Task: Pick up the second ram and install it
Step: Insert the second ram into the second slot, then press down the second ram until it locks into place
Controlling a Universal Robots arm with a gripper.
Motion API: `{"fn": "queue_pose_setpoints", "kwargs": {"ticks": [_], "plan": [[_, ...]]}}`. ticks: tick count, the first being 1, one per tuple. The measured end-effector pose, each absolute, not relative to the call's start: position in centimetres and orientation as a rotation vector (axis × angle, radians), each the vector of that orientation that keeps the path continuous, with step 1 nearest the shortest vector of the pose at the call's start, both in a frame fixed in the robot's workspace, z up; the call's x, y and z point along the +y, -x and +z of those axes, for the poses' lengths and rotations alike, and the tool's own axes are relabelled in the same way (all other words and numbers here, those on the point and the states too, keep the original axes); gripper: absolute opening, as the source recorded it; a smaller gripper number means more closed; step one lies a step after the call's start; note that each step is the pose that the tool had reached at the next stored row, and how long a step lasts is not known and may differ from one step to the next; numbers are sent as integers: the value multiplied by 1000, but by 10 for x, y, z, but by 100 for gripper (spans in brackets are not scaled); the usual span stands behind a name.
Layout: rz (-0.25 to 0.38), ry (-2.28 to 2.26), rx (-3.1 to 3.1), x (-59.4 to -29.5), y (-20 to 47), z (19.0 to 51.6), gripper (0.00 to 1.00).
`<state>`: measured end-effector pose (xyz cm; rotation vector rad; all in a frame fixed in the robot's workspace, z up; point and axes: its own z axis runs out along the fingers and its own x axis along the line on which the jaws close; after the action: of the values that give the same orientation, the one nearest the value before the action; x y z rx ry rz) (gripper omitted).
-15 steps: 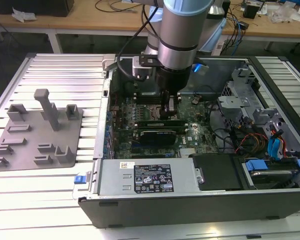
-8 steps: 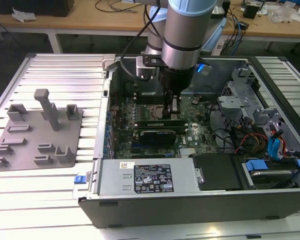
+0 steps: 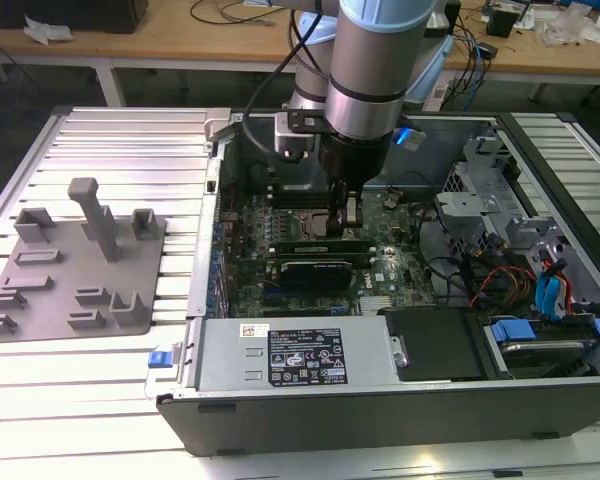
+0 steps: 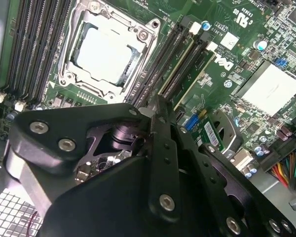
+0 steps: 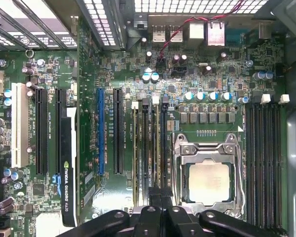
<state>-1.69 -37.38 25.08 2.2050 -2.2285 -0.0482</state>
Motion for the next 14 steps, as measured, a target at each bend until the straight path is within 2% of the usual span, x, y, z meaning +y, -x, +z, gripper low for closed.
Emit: {"fn": "queue_pose_setpoints", "kwargs": {"ticks": [14], "plan": [[-48, -2205, -2229, -374, 8, 251, 8]]}}
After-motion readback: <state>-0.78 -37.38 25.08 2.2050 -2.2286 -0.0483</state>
